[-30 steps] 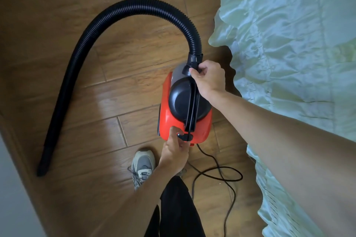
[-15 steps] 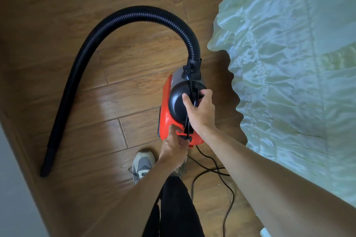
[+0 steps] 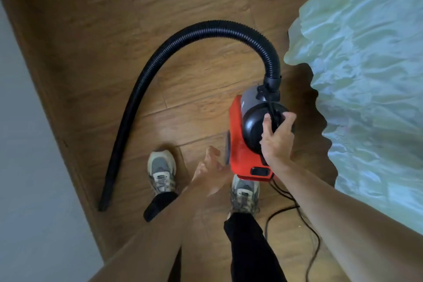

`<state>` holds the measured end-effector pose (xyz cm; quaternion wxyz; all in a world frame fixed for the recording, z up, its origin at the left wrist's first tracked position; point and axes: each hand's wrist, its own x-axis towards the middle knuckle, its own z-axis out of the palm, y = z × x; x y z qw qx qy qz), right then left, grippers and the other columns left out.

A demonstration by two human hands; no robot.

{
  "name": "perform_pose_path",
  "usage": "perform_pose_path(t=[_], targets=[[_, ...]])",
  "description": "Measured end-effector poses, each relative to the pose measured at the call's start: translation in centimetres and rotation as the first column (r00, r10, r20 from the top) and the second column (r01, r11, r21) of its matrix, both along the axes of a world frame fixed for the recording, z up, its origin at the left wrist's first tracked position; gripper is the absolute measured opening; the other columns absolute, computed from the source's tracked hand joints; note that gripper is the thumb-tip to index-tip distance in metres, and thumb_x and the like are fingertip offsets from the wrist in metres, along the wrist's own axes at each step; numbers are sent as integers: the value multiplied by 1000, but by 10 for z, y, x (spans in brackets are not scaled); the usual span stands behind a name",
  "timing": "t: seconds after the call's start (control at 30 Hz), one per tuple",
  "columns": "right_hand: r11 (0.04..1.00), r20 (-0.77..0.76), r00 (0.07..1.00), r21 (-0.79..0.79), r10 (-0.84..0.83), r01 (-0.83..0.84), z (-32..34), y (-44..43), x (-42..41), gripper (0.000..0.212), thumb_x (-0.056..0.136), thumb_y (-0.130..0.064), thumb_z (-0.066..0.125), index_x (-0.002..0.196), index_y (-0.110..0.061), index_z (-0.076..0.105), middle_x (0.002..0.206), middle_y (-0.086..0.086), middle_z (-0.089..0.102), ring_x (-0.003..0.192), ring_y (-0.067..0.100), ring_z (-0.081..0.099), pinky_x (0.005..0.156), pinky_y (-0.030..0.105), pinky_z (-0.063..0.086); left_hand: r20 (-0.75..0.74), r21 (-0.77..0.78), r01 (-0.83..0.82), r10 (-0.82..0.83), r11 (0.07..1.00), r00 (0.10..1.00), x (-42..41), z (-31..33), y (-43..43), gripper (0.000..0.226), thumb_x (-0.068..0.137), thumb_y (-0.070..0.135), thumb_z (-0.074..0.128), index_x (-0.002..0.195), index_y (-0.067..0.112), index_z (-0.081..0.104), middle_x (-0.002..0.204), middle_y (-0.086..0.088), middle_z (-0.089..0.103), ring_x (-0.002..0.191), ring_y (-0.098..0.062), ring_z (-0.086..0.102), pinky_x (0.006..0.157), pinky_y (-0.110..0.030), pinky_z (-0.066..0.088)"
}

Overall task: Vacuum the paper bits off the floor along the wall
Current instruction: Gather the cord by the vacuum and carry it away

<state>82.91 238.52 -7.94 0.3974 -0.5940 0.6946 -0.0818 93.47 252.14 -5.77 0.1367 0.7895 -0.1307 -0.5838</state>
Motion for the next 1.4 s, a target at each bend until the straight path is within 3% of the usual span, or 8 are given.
perform_pose_path(t=[0.17, 0.37, 0.63, 0.73, 0.8, 1.1, 1.27, 1.4], targets=[[983, -84, 996, -176, 29, -43, -2, 8, 5, 39, 99, -48, 43, 113, -12, 40, 85, 6, 65, 72, 39, 66, 62, 45, 55, 150, 58, 94, -102, 994, 983, 75, -19, 21, 34, 94, 26, 55, 122, 18, 38, 94, -4, 61, 91, -26, 59, 71, -31, 42], [943, -221, 975, -329, -27, -48, -5, 13, 16, 40, 99, -32, 52, 118, 3, 49, 95, 29, 66, 83, 50, 63, 65, 42, 47, 280, 134, 123, -157, 983, 947, 159, -48, 24, 38, 91, 26, 54, 122, 21, 33, 114, -8, 60, 96, -28, 59, 80, -39, 48], [920, -264, 963, -389, -60, -50, -18, 15, 15, 39, 98, -34, 52, 115, 1, 50, 96, 25, 65, 82, 47, 61, 65, 38, 41, 505, 170, 64, -142, 983, 851, 242, -78, -16, 57, 90, 24, 59, 137, 14, 29, 131, -18, 47, 121, -38, 47, 98, -46, 41], [919, -260, 964, -389, -45, -62, -19, 14, 15, 37, 98, -32, 53, 114, 1, 49, 94, 26, 65, 80, 46, 61, 66, 42, 45, 495, 190, 61, -149, 980, 856, 263, -95, -27, 75, 88, 22, 63, 149, 22, 20, 134, -19, 49, 126, -36, 46, 109, -44, 38], [921, -256, 965, -386, -59, -46, -20, 14, 16, 37, 98, -31, 53, 114, 2, 50, 93, 27, 64, 79, 46, 61, 65, 42, 44, 445, 156, 80, -142, 985, 884, 273, -104, -26, 81, 85, 20, 64, 152, 29, 18, 134, -15, 53, 124, -33, 51, 107, -41, 42], [924, -210, 975, -382, -75, -11, -18, 13, 16, 36, 97, -25, 55, 112, 7, 49, 90, 25, 61, 79, 35, 54, 68, 36, 38, 376, 38, 124, -129, 992, 918, 281, -120, -12, 44, 93, 8, 53, 130, 27, 40, 111, -5, 57, 98, -25, 56, 87, -41, 53], [930, -175, 984, -362, -6, -59, -11, 13, 17, 34, 100, -21, 53, 112, 10, 47, 75, 12, 55, 58, 25, 55, 57, 26, 36, 347, -53, 189, -160, 980, 924, 282, -108, 2, 42, 95, 10, 55, 131, 24, 38, 110, 0, 57, 96, -19, 54, 80, -32, 44], [926, -159, 985, -357, 74, -127, -12, 10, 10, 36, 100, -24, 53, 112, 9, 46, 87, 27, 62, 73, 44, 64, 60, 36, 45, 305, -103, 236, -195, 966, 932, 278, -84, 14, 45, 96, 15, 57, 134, 28, 36, 111, 2, 59, 99, -20, 58, 84, -36, 49]])
